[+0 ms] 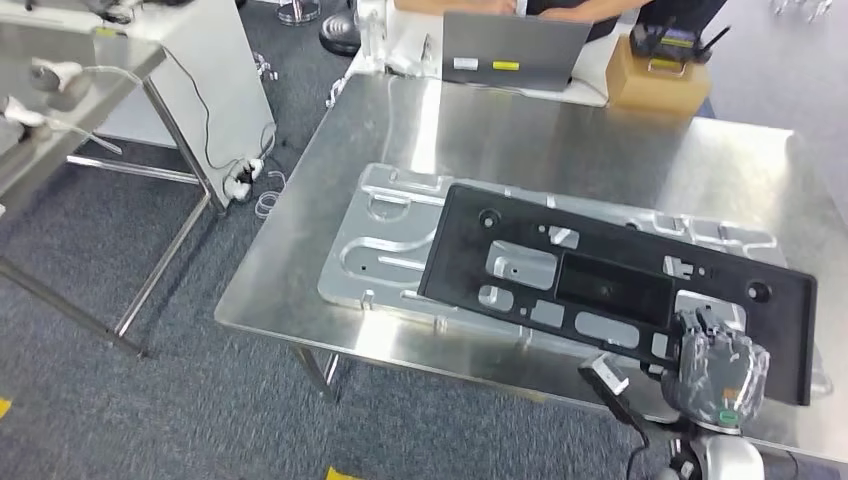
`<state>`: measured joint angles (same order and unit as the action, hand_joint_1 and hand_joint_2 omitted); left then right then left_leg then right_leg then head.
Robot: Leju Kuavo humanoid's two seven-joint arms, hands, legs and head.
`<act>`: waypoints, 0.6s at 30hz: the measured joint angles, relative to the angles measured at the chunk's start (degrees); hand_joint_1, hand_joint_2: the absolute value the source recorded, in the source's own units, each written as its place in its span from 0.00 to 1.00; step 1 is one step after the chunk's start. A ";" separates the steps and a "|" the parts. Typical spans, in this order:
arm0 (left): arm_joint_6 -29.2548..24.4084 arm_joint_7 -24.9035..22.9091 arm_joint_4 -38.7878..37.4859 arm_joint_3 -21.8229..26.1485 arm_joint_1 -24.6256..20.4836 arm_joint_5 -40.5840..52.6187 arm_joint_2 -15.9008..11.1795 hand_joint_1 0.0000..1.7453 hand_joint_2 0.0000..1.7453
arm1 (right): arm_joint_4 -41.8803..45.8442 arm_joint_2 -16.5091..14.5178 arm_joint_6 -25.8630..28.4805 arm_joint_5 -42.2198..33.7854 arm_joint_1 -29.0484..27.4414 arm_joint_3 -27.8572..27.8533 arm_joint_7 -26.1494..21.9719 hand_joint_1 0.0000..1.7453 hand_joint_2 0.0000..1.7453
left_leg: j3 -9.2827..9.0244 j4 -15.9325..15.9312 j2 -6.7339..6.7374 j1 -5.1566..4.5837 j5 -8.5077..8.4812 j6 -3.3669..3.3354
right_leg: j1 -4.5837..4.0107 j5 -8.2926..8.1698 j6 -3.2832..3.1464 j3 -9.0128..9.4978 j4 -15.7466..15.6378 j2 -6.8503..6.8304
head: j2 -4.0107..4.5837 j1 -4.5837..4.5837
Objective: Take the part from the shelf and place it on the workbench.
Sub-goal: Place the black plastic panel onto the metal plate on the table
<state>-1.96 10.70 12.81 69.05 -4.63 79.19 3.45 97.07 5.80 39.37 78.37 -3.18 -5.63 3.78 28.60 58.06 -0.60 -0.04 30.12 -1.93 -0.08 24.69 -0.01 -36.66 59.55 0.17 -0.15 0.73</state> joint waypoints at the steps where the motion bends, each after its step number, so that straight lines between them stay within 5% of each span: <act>1: 0.01 0.03 -0.01 0.01 -0.07 0.02 0.00 0.00 1.00 | -0.18 0.00 -0.19 -0.09 0.09 -0.10 -0.15 1.00 1.00 | -0.25 0.02 0.00 -0.04 0.00 0.37 | -0.10 0.29 -0.29 0.25 -0.21 0.05 | 0.00 0.01; 4: 0.10 0.08 -0.02 0.02 -0.24 0.10 -0.15 0.00 1.00 | -0.91 0.01 -0.91 -0.13 0.62 -0.28 -0.46 1.00 1.00 | 0.48 2.91 0.16 -0.01 0.38 1.16 | 0.35 0.54 -1.23 1.96 -1.15 0.22 | 0.00 -0.03; 8: 0.21 0.09 -0.05 0.02 -0.40 0.32 -0.26 0.00 1.00 | -3.28 0.05 -2.67 -0.48 2.39 -0.32 -0.70 1.00 1.00 | 7.98 14.48 0.25 0.48 5.12 2.14 | 0.49 1.93 -1.83 3.74 -1.42 0.21 | 0.00 -0.03; 9: 0.26 0.09 -0.05 0.02 -0.35 0.42 -0.31 0.00 1.00 | -4.37 0.12 -3.19 -0.62 2.86 -0.35 -0.70 1.00 1.00 | 9.34 15.47 0.26 0.58 5.22 2.34 | 0.51 2.37 -1.75 4.22 -1.39 0.25 | 0.00 -0.04; 10: 0.31 0.09 -0.05 0.02 -0.31 0.54 -0.34 0.00 1.00 | -5.60 0.24 -3.71 -0.70 3.38 -0.42 -0.71 1.00 1.00 | 9.83 14.57 0.27 0.66 4.09 2.45 | 0.56 2.85 -1.62 4.77 -1.32 0.27 | 0.00 -0.04; 12: 0.37 0.09 -0.05 0.02 -0.27 0.74 -0.45 0.00 1.00 | -8.40 0.65 -4.80 -0.71 4.81 -0.55 -0.79 1.00 1.00 | 8.60 8.05 0.34 0.77 -1.23 2.47 | 0.70 3.95 -1.17 5.94 -1.12 0.28 | 0.00 -0.04; 14: 0.42 0.08 -0.05 0.01 -0.35 0.83 -0.55 0.00 1.00 | -11.39 1.13 -5.80 -0.40 6.69 -0.60 -0.95 1.00 1.00 | 7.30 2.62 0.46 0.55 -4.37 2.05 | 0.72 4.80 -0.53 6.56 -0.91 0.27 | 0.00 -0.03; 18: 0.46 0.15 -0.05 0.00 -0.43 0.92 -0.63 0.00 1.00 | -16.49 1.47 -6.94 1.78 9.77 -0.53 -1.13 1.00 1.00 | 6.68 1.24 0.38 0.27 -4.93 0.48 | 0.74 5.75 0.79 6.82 -0.79 0.23 | 0.00 -0.03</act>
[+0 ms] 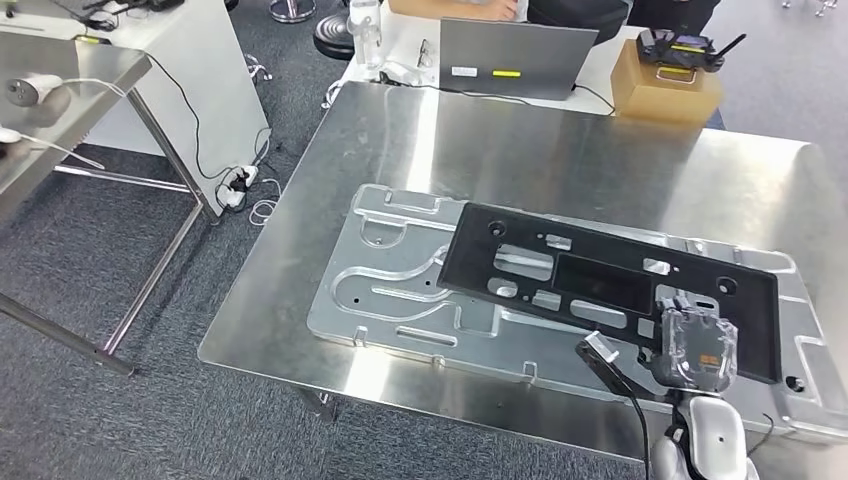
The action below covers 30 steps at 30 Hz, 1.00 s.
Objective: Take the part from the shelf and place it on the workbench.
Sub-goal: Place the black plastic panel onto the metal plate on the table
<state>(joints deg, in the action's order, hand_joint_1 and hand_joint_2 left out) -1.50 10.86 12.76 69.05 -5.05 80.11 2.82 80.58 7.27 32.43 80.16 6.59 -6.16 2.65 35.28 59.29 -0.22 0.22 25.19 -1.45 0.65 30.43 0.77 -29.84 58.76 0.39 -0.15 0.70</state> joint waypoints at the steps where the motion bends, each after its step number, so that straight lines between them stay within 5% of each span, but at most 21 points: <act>1: -0.02 0.08 0.00 -0.01 -0.07 0.03 -0.01 0.00 1.00 | -0.91 -0.01 -0.19 0.65 0.56 0.13 0.03 1.00 1.00 | -0.27 -0.25 -0.03 0.06 0.07 -0.28 | 0.09 0.60 0.25 -0.27 0.83 -0.08 | 0.00 0.00; 3: -0.09 0.26 0.00 -0.01 -0.26 0.08 0.00 0.00 1.00 | -2.51 -0.04 -0.48 1.44 1.49 0.44 0.18 1.00 1.00 | -0.79 -0.60 -0.05 0.19 0.32 -0.89 | 0.23 2.90 0.68 -2.94 5.91 -0.21 | 0.00 0.03; 5: -0.14 0.38 0.00 -0.01 -0.33 0.09 0.00 0.00 1.00 | -3.91 -0.05 -0.66 1.93 2.02 0.75 0.35 1.00 1.00 | -1.18 -0.63 -0.11 0.11 0.82 -1.31 | 0.26 5.00 0.94 -7.71 13.32 -0.22 | 0.00 0.02; 7: -0.14 0.44 0.00 -0.02 -0.26 0.16 0.00 0.00 1.00 | -5.20 -0.08 -1.01 2.50 2.23 1.31 0.53 1.00 1.00 | -1.89 -0.62 -0.22 0.04 1.43 -1.37 | 0.26 3.46 0.94 -10.36 15.49 -0.22 | 0.00 0.02; 9: -0.05 0.47 0.00 -0.04 -0.20 0.24 0.01 0.00 1.00 | -6.35 -0.10 -1.40 3.09 2.61 2.09 0.81 0.50 0.50 | -3.04 -0.63 -0.29 -0.04 2.20 -1.21 | 0.17 -1.79 0.46 -9.00 9.60 -0.22 | 0.00 0.02; 11: 0.25 0.50 -0.01 -0.08 -0.30 0.25 0.03 0.00 1.00 | -7.41 -0.16 -1.55 3.52 3.23 2.95 1.18 0.00 0.00 | -3.78 -0.67 -0.27 -0.18 2.90 -0.82 | -0.21 -5.12 -0.33 -6.71 3.39 -0.21 | 0.00 0.02; 15: 0.51 0.00 -0.02 -0.16 -0.47 0.41 0.01 0.00 1.00 | -8.67 -0.42 -1.38 3.69 4.28 4.50 1.54 0.00 0.00 | -4.08 -0.84 -0.05 -0.15 3.57 0.37 | -0.46 -4.61 -1.26 -5.31 0.42 -0.09 | 0.00 -0.01; 17: 0.49 -0.28 -0.04 -0.18 -0.45 0.43 0.00 0.00 0.50 | -8.87 -0.58 -1.35 3.69 4.69 5.12 1.67 0.00 0.00 | -3.48 1.30 0.02 -0.08 5.15 0.97 | -0.13 -4.66 -1.81 -4.43 -0.44 -0.12 | 0.00 -0.01; 19: 0.48 -0.38 -0.06 -0.18 -0.41 0.36 0.03 0.00 0.00 | -9.08 -0.78 -1.37 3.66 4.91 5.50 1.89 0.00 0.00 | -0.32 7.81 0.02 0.06 8.26 1.42 | -0.03 -4.54 -2.29 -3.82 -0.80 -0.25 | 0.00 -0.02; 21: 0.46 -0.51 -0.07 -0.18 -0.25 0.27 0.00 0.00 0.00 | -9.27 -0.95 -1.37 3.52 4.97 5.73 2.10 0.00 0.00 | 3.31 14.12 0.03 0.23 10.06 1.80 | -0.04 -4.33 -2.42 -3.64 -0.72 -0.27 | 0.00 -0.04; 22: 0.48 -0.55 -0.07 -0.17 -0.16 0.20 -0.03 0.00 0.00 | -9.34 -1.00 -1.37 3.43 4.96 5.81 2.14 0.00 0.00 | 3.93 14.69 0.03 0.33 9.40 1.91 | -0.03 -4.20 -2.37 -3.53 -0.64 -0.21 | 0.00 -0.03; 26: 0.62 -0.58 -0.07 -0.17 -0.22 -0.08 -0.07 0.00 0.00 | -9.43 -1.17 -1.38 3.27 4.87 6.25 2.14 0.00 0.00 | -1.20 2.33 0.09 0.49 2.32 1.61 | -0.09 -3.41 -1.64 -3.11 0.09 0.01 | 0.00 -0.02; 30: 0.66 -0.57 -0.07 -0.16 -0.24 -0.18 -0.06 0.00 0.00 | -9.48 -1.33 -1.39 3.27 4.50 6.43 2.11 0.00 0.00 | -2.18 -0.51 -0.08 0.28 1.41 0.28 | -0.26 -3.35 -0.40 -3.22 0.10 0.04 | 0.00 -0.02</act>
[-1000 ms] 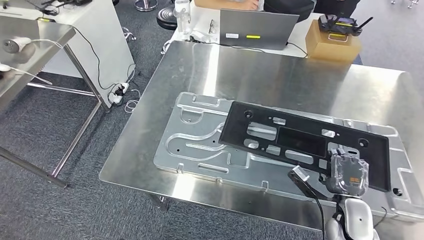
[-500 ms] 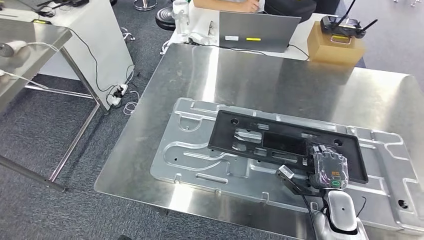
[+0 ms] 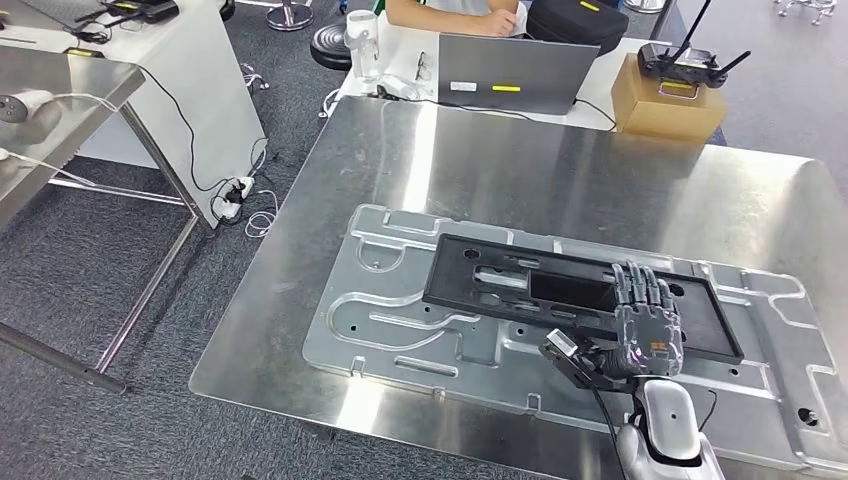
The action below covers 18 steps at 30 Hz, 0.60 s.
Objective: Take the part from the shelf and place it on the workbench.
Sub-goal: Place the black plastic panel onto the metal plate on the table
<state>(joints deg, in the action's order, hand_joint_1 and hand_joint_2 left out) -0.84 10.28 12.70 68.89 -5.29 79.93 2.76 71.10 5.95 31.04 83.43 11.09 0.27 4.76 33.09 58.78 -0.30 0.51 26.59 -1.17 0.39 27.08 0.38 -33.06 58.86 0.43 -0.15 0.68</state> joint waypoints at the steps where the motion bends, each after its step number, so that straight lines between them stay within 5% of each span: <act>1: 0.05 0.01 0.00 0.01 0.01 -0.13 0.03 0.00 0.00 | 0.01 -0.06 0.01 -0.04 -0.20 0.05 -0.02 0.00 0.00 | -0.05 -0.25 0.01 0.07 -0.31 -0.41 | 0.06 0.41 0.31 -0.09 0.34 -0.04 | 0.00 0.01; 3: 0.32 0.03 0.00 0.02 -0.03 -0.59 0.07 0.00 0.00 | 0.04 -0.10 0.04 -0.21 -0.61 0.12 -0.07 0.00 0.00 | -0.04 -0.70 0.07 0.26 -0.92 -1.07 | 0.23 3.24 0.87 -1.45 3.90 -0.12 | 0.00 0.01; 5: 0.73 0.06 0.00 0.05 0.01 -0.98 0.07 0.00 0.00 | 0.07 -0.19 0.08 -0.38 -1.19 0.20 -0.06 0.00 0.00 | 0.25 -0.67 0.08 0.17 -1.04 -1.25 | 0.35 7.41 1.25 -4.45 11.10 -0.17 | 0.00 0.01; 7: 1.04 0.08 0.00 0.08 0.08 -1.13 0.06 0.00 0.00 | 0.19 -0.36 0.13 -0.42 -2.08 0.44 -0.10 0.00 0.00 | 0.57 -0.49 0.08 0.08 -1.06 -1.27 | 0.38 9.09 1.37 -6.39 15.95 -0.18 | 0.00 0.01; 9: 1.19 0.08 0.00 0.10 0.09 -1.20 0.07 0.00 0.00 | 0.65 -0.58 0.19 -0.41 -2.82 0.81 -0.14 0.00 0.00 | 0.70 -0.32 0.06 0.03 -1.07 -1.27 | 0.36 6.62 1.12 -4.37 12.69 -0.18 | 0.00 0.01; 12: 1.27 0.08 0.00 0.11 0.01 -1.33 0.15 0.00 0.00 | 1.79 -0.86 0.38 -0.16 -3.22 1.38 -0.14 0.00 0.00 | 0.79 -0.22 0.03 -0.17 -1.27 -0.89 | 0.03 1.93 0.23 1.39 1.58 -0.15 | 0.00 0.01; 16: 1.27 0.07 0.00 0.14 0.01 -1.38 0.19 0.00 0.00 | 2.86 -1.32 0.71 0.22 -3.66 1.83 -0.11 0.00 0.00 | 1.18 -0.22 -0.04 -0.21 -1.79 0.45 | -0.22 0.66 -0.81 1.71 -0.63 -0.30 | 0.00 0.00; 18: 1.28 0.07 -0.01 0.15 0.00 -1.38 0.17 0.00 0.00 | 3.18 -1.63 0.78 0.23 -3.78 2.07 -0.10 0.00 0.00 | 2.08 1.92 -0.04 -0.20 0.50 1.01 | 0.13 -0.32 -1.63 1.28 -1.26 -0.58 | 0.00 -0.01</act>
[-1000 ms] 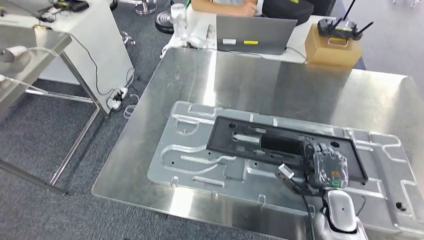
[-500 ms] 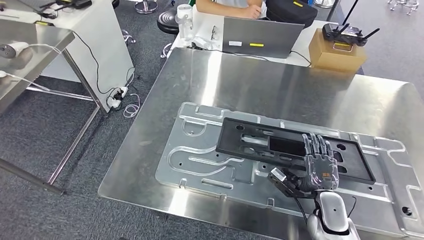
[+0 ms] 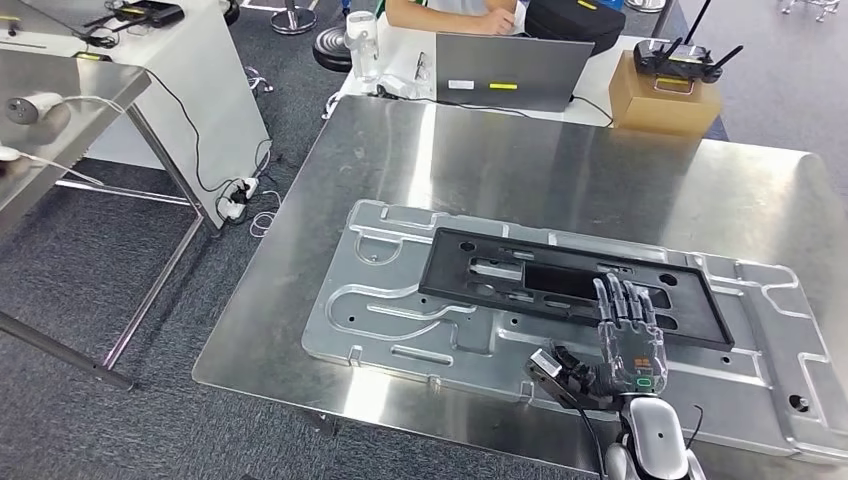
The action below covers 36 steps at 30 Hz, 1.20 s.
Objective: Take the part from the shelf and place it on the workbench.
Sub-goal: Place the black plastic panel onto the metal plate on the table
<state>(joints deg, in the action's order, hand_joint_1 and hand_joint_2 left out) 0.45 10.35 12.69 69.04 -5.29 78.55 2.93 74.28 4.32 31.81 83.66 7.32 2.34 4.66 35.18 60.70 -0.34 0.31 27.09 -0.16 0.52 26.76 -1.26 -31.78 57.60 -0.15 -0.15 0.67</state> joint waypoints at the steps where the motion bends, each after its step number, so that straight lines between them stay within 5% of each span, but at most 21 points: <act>1: 0.01 -0.01 -0.01 0.01 -0.01 -0.01 0.01 0.00 0.00 | 0.10 -0.15 0.03 0.01 -0.04 0.11 0.00 0.00 0.00 | 1.04 2.90 0.02 0.11 2.40 0.20 | 0.11 -0.48 -0.29 -0.44 -0.14 -0.15 | 0.00 -0.01; 3: 0.01 -0.01 -0.01 0.01 0.01 -0.02 0.04 0.00 0.00 | 0.22 -0.32 0.05 0.01 -0.19 0.22 0.00 0.00 0.00 | 3.33 10.19 0.04 0.25 7.14 0.58 | 0.04 -1.27 -0.55 -1.69 0.00 -0.25 | 0.00 -0.01; 5: 0.01 -0.03 -0.01 0.02 0.03 -0.02 0.02 0.00 0.00 | 0.28 -0.44 0.06 0.10 -0.44 0.35 0.00 0.00 0.00 | 3.18 13.07 0.05 0.35 8.58 0.82 | 0.01 -1.98 -0.40 -3.06 0.41 -0.33 | 0.00 -0.01; 9: -0.04 -0.03 -0.01 0.04 -0.21 -0.02 0.02 0.00 0.00 | 0.97 -0.81 0.09 1.07 -0.82 0.88 0.06 0.00 0.00 | -5.96 -0.18 0.01 0.29 4.60 0.43 | 0.03 -3.04 0.56 -5.34 1.83 -0.31 | 0.00 -0.01; 10: -0.07 -0.04 -0.01 0.04 -0.27 -0.02 0.02 0.00 0.00 | 1.18 -0.90 0.09 1.35 -0.86 1.01 0.10 0.00 0.00 | -7.08 -2.28 -0.04 0.17 4.13 0.16 | -0.02 -3.32 0.92 -5.57 2.06 -0.31 | 0.00 -0.02; 13: -0.12 -0.07 -0.02 0.07 -0.18 -0.02 0.04 0.00 0.00 | 1.49 -1.16 0.10 2.06 -1.06 1.50 0.26 0.00 0.00 | -6.68 -2.77 -0.01 0.01 2.99 -0.91 | -0.05 -4.34 2.01 -5.76 1.84 -0.26 | 0.00 -0.02; 14: -0.12 -0.07 -0.02 0.08 -0.20 -0.02 0.08 0.00 0.00 | 1.50 -1.24 0.09 2.20 -1.17 1.70 0.31 0.00 0.00 | -6.30 -2.90 0.09 0.10 2.35 -1.35 | 0.03 -3.88 2.35 -6.07 2.05 -0.18 | 0.00 0.02; 16: -0.12 -0.08 -0.03 0.12 -0.31 -0.02 0.14 0.00 0.00 | 1.58 -1.31 0.09 2.38 -1.36 1.93 0.39 0.00 0.00 | -5.04 -3.19 0.32 0.29 0.84 -2.19 | 0.22 0.20 2.96 -7.47 5.19 -0.01 | 0.00 0.07; 18: -0.12 -0.13 -0.03 0.14 -0.31 -0.02 0.15 0.00 0.00 | 1.69 -1.32 0.08 2.70 -1.45 2.04 0.46 0.00 0.00 | -3.44 -3.12 0.41 0.23 -0.39 -2.55 | 0.30 6.06 3.45 -9.16 11.94 0.03 | 0.00 0.11; 20: -0.11 -0.23 -0.03 0.15 -0.27 -0.02 0.15 0.00 0.00 | 1.73 -1.32 0.10 3.23 -1.58 2.30 0.56 0.00 0.00 | -1.81 -2.92 0.49 0.18 -1.46 -2.51 | 0.31 7.99 3.69 -9.38 17.17 0.02 | 0.00 0.11; 21: -0.10 -0.30 -0.03 0.16 -0.26 -0.02 0.15 0.00 0.00 | 1.77 -1.33 0.13 3.62 -1.66 2.55 0.64 0.00 0.00 | -0.99 -2.76 0.51 0.17 -1.94 -2.42 | 0.31 7.16 3.66 -8.25 17.32 0.02 | 0.00 0.11; 23: -0.05 -0.37 -0.03 0.17 -0.28 -0.05 0.19 0.00 0.00 | 2.09 -1.34 0.22 4.44 -1.75 3.26 1.16 0.00 0.00 | 0.36 -2.39 0.52 0.16 -2.78 -2.16 | 0.25 4.32 3.27 -3.20 12.02 0.04 | 0.00 0.11; 25: -0.04 -0.40 -0.03 0.19 -0.30 -0.13 0.31 0.00 0.00 | 2.92 -1.12 0.34 4.92 -1.72 4.51 3.50 0.00 0.00 | 1.17 -2.15 0.49 0.01 -3.60 -1.70 | -0.09 3.90 2.50 2.67 3.84 0.06 | 0.00 0.08; 27: -0.07 -0.45 -0.03 0.23 -0.31 -0.26 0.40 0.00 0.00 | 3.73 0.02 0.58 5.02 -1.64 7.25 8.49 0.00 0.00 | 1.41 -2.36 0.49 -0.01 -4.58 -1.02 | -0.50 4.49 1.71 4.98 -0.26 0.10 | 0.00 0.06; 30: -0.17 -0.67 -0.03 0.38 -0.20 -0.49 0.39 0.00 0.00 | 4.32 2.83 1.34 5.04 -1.36 14.03 17.46 0.00 0.00 | 1.87 -2.08 0.37 0.12 -4.28 0.01 | -0.37 2.87 0.50 4.08 -1.05 -0.13 | 0.00 0.05; 32: -0.24 -0.84 -0.03 0.44 -0.14 -0.81 0.42 0.00 0.00 | 4.81 4.10 2.87 5.05 -1.46 19.19 20.89 0.00 0.00 | 3.17 2.19 0.29 0.36 0.90 0.43 | -0.14 1.40 -0.33 2.76 -1.34 -0.31 | 0.00 0.05; 34: -0.39 -0.90 -0.03 0.52 -0.13 -1.40 0.49 0.00 0.00 | 5.63 3.66 5.32 4.71 -3.43 22.40 18.67 0.00 0.00 | 4.46 9.33 0.30 0.49 6.27 0.88 | -0.28 0.17 -0.67 0.99 -1.11 -0.42 | 0.00 0.04; 36: -0.69 -0.86 -0.03 0.81 -0.08 -2.17 0.51 0.00 0.00 | 6.80 1.31 7.10 2.15 -7.34 22.63 11.71 0.00 0.00 | 3.87 13.49 0.30 0.50 6.16 1.21 | -0.38 -0.80 -0.57 -0.93 -0.50 -0.74 | 0.00 0.04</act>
<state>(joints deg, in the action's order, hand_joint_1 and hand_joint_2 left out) -0.25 9.50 12.66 69.85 -5.37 76.38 3.45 81.08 5.63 38.91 85.81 -0.02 24.97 16.37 39.05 74.19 -0.04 0.81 33.25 1.06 0.15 25.96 -1.82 -32.70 57.10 -0.89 -0.15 0.70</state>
